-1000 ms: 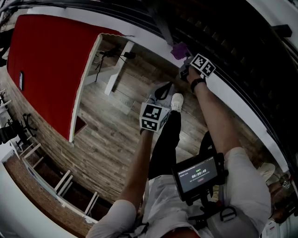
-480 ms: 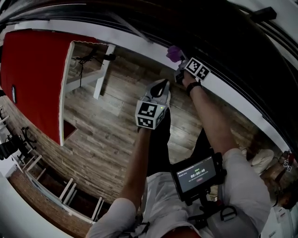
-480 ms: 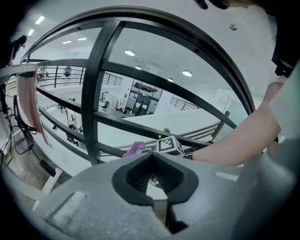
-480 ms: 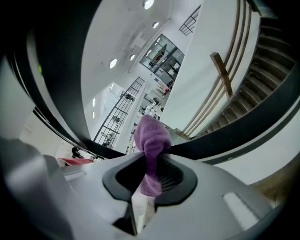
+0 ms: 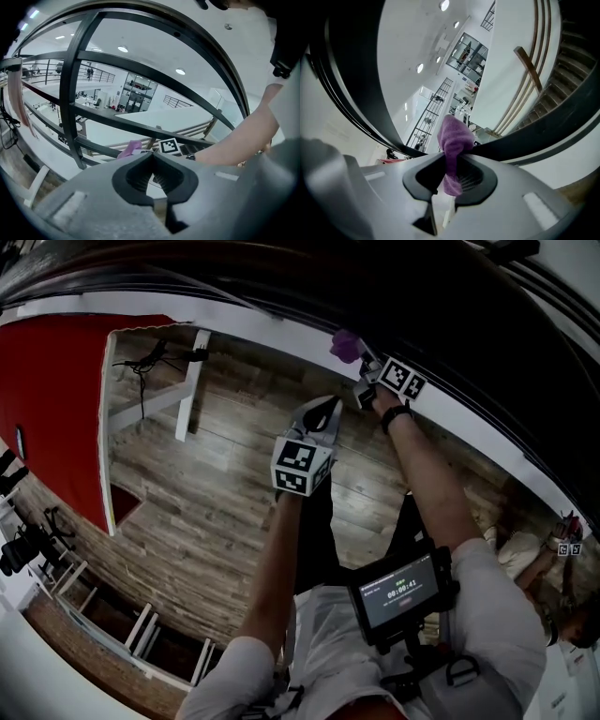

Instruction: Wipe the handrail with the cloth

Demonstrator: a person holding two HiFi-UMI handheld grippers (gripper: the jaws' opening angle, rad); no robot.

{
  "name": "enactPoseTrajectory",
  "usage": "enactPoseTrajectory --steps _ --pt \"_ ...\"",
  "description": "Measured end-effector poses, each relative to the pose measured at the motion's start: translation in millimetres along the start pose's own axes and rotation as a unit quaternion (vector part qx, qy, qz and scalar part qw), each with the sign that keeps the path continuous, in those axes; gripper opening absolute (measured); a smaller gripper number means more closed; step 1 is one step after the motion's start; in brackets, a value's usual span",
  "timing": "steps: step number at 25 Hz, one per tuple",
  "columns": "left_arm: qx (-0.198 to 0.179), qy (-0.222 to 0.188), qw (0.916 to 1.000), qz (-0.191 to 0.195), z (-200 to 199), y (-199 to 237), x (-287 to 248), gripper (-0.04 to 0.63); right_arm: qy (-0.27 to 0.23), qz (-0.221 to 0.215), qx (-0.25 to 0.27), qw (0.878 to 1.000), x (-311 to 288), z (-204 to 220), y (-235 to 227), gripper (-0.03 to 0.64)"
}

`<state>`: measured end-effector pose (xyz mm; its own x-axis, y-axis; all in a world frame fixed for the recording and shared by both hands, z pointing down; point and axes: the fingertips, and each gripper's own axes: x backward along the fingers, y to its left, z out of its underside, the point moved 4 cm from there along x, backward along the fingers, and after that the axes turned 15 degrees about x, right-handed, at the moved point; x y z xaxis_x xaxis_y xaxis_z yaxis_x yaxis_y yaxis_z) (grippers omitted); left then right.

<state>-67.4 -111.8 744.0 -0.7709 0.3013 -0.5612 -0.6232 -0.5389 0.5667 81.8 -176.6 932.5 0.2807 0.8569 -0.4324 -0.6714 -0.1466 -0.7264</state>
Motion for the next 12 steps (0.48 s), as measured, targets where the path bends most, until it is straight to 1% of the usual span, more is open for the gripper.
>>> enactPoseTrajectory --steps 3,6,9,12 --pt "-0.001 0.003 0.9999 0.011 3 -18 -6 0.0 0.006 -0.003 -0.004 1.0 21 1 -11 0.063" --pt "0.002 -0.001 0.9999 0.016 8 -34 -15 0.0 0.012 -0.021 -0.006 1.0 40 -4 -23 0.063" --pt "-0.002 0.015 0.9997 0.021 23 -49 -25 0.0 0.004 -0.02 -0.028 0.999 62 -3 -41 0.063" --pt "-0.008 0.026 0.9991 0.031 31 -69 -35 0.0 -0.013 -0.015 -0.05 0.999 86 -10 -57 0.063"
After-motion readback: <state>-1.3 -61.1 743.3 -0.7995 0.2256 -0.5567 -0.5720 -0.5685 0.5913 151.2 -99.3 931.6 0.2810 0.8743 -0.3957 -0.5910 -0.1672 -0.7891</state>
